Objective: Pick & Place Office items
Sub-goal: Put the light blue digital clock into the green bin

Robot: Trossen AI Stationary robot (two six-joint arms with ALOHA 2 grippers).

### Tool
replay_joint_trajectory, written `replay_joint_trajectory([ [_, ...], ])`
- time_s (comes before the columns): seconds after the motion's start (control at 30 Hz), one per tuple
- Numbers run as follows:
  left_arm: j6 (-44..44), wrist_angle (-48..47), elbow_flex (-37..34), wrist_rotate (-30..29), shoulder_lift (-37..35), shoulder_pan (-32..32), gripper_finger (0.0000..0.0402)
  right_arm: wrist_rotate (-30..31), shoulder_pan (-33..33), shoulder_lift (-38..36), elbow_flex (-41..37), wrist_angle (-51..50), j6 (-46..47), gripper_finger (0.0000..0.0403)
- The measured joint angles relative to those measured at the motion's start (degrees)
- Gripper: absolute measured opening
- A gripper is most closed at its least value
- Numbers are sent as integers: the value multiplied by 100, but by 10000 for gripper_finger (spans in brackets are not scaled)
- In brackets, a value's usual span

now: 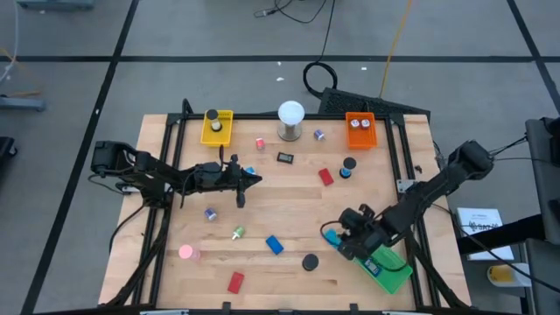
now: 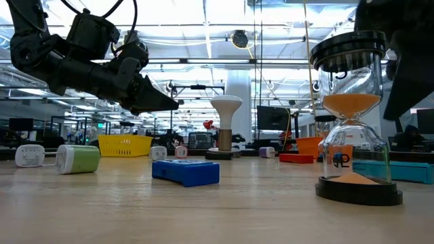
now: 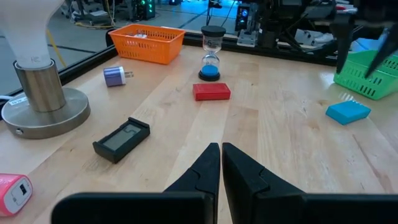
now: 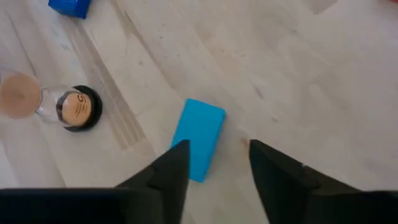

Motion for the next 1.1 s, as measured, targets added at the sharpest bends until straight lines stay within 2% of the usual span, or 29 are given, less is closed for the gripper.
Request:
replay_joint_trajectory([
  [0.33,4,0,0,-9,0,0,21,-198,-230,929,264,-75,-57,265],
  [0.63,9,-4,0,-12,0,-1,21,-533,-340,1268,273,417,-321,283],
  [0.87,9,-7,0,-13,0,0,21,-735,-342,1535,284,442,-414,253],
  [1.1,3,-11,0,-13,0,-2,21,-714,-346,1236,262,-130,-546,165],
])
